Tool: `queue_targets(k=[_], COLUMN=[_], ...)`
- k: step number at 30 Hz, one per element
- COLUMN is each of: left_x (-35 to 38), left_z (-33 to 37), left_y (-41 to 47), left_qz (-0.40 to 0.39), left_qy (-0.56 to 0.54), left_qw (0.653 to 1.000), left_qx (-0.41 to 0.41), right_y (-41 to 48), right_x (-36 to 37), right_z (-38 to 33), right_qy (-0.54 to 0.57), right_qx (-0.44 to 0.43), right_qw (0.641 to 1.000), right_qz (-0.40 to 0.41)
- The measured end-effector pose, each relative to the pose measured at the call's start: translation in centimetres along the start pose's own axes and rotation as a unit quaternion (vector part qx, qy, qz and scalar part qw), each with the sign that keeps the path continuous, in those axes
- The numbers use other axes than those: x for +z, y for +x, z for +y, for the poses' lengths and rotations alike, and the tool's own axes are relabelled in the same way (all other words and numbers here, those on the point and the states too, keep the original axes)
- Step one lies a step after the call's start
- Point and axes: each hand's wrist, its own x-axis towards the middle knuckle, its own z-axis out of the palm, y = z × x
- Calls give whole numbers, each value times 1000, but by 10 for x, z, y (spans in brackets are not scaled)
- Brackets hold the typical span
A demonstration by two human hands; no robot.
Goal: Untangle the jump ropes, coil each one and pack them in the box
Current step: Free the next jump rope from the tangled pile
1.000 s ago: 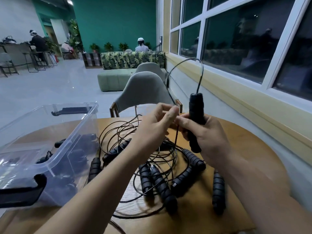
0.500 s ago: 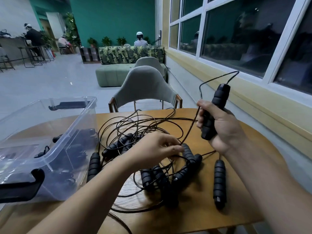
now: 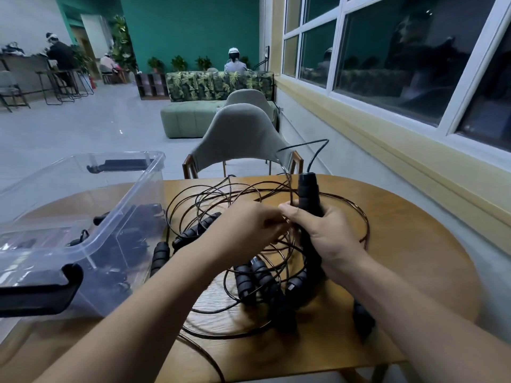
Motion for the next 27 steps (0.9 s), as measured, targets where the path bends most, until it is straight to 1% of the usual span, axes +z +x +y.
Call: queue_targets(k=[3,5,8,10,12,16,20,23,25,27], left_x=[4,3,0,-1,-1,-5,-9,-6,-3,-1], left_z=[4,1,-7,-13,-19,-28,-24,-16,-12,-9], left_y=[-1,-2,-4,-5,-7,-7,-5,-3,-2,-1], left_qz=[-16,-21,-30,-32,-26,7,27,19,22,25], left_qy=[4,0,-14,-15,-9,-25,-43,-104,-120,-107], left_qw=[1000,1000,999,998,998,997,996,992,990,991], left_qx=[-3,-20,-43,-57,-63,-66,-68,-69,-72,-72], right_y=[1,5,12,17,22,29,29,25,21,14], right_x=[3,-2,-26,-46,-65,-87,-87,-77,-67,-53], right_z=[-8,-19,-44,-59,-68,-65,-54,-46,-41,-35], right_qy=[-9,10,63,123,164,177,179,191,185,150], right_qx=[0,0,-8,-14,-13,11,46,71,82,87], right_qw=[1000,999,997,990,983,979,978,975,977,984], right_qz=[24,35,52,64,81,103,95,89,68,32])
